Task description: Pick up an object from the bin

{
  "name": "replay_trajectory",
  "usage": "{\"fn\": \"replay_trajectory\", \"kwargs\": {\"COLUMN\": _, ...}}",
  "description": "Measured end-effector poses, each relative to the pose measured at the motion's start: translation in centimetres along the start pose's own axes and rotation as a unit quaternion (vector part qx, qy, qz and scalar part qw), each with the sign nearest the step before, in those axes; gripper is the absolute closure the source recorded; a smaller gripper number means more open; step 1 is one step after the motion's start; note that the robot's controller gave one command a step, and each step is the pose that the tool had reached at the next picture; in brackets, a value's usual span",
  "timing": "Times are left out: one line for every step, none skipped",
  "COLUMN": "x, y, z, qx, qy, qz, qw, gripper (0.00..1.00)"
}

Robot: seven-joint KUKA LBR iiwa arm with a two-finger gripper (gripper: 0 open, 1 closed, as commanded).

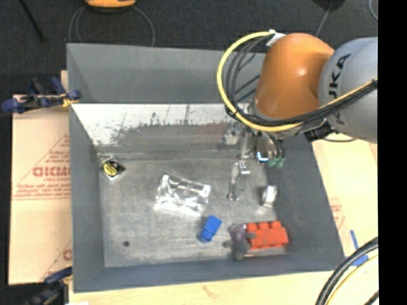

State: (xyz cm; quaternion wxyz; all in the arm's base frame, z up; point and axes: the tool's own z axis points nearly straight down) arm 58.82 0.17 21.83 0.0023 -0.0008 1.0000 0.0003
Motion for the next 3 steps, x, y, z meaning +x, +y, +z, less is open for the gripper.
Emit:
{"fn": "replay_trajectory", "kwargs": {"x": -0.1, "y": 4.7, "z": 14.7, "qx": -0.001, "qy": -0.0049, "qz": 0.005, "qw": 1.0, "gripper": 0.0}}
{"fn": "replay_trajectory", "kwargs": {"x": -0.5, "y": 4.7, "z": 14.0, "qx": -0.001, "qy": -0.0117, "qz": 0.005, "qw": 0.9999, "gripper": 1.0}}
{"fn": "replay_trajectory", "kwargs": {"x": 3.2, "y": 6.2, "z": -0.3, "qx": 0.001, "qy": -0.0015, "qz": -0.076, "qw": 0.9971, "gripper": 1.0}}
